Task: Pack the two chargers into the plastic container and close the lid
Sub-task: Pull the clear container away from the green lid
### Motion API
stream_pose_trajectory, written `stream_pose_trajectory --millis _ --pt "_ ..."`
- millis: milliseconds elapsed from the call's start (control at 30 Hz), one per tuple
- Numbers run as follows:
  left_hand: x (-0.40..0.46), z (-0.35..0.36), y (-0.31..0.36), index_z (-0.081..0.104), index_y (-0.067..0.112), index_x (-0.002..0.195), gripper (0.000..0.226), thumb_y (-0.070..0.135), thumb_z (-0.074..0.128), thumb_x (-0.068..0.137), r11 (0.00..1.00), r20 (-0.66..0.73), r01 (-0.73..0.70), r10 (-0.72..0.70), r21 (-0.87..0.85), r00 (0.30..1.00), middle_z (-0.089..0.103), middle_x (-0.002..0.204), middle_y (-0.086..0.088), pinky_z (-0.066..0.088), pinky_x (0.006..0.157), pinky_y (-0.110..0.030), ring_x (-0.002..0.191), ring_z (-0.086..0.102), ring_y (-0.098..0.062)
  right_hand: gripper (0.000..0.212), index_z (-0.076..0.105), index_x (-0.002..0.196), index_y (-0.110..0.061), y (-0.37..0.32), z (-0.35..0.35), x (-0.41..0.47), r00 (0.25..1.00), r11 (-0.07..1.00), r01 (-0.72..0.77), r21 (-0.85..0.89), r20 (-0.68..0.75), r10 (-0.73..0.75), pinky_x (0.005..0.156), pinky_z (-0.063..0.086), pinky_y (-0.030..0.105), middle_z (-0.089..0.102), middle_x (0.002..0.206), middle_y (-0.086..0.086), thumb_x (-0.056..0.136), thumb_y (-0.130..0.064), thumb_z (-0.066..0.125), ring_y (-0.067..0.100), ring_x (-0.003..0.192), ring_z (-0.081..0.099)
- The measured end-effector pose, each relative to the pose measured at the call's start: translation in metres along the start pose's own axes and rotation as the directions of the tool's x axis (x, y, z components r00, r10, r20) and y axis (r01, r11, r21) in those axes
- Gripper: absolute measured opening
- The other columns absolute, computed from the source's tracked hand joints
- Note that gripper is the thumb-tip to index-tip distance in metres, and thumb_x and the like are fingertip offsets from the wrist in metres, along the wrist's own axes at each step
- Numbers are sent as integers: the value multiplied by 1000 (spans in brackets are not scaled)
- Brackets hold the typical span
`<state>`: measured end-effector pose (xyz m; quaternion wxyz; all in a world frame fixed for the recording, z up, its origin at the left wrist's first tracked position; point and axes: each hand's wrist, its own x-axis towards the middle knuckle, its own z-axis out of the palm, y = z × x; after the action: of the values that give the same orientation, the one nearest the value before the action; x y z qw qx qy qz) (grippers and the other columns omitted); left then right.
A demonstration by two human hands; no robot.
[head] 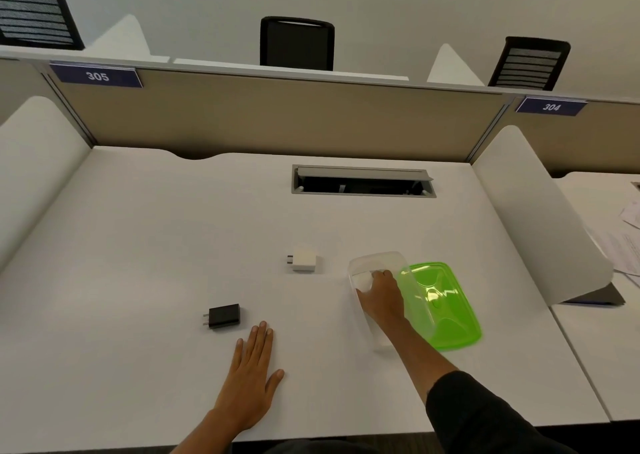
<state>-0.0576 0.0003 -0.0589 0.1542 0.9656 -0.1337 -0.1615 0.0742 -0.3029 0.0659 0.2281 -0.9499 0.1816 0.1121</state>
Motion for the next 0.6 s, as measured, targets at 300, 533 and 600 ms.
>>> stream_pose_trajectory --millis 300,533,600 --pt "0 4 1 -19 17 165 82 62 17 105 1000 -40 9 -8 28 999 -29 174 0 -13 129 -43 161 -25 -19 65 65 130 -6 5 -16 8 986 997 67 24 -154 -62 98 55 44 63 128 10 92 -58 68 31 126 60" --pt "0 8 1 -13 16 167 81 60 21 107 999 -55 18 -16 38 998 -23 176 -1 -9 129 -45 163 -18 -20 25 68 107 -2 -38 -22 20 860 895 440 76 -323 -395 81 55 41 65 104 9 91 -20 77 27 98 62" --pt "1 8 1 -16 18 166 81 61 18 107 999 -49 16 -15 32 999 -27 175 1 -9 129 -45 163 -21 -19 30 67 116 -2 -57 -14 23 844 858 512 38 -209 -494 87 55 37 64 113 10 92 -19 75 27 107 61"
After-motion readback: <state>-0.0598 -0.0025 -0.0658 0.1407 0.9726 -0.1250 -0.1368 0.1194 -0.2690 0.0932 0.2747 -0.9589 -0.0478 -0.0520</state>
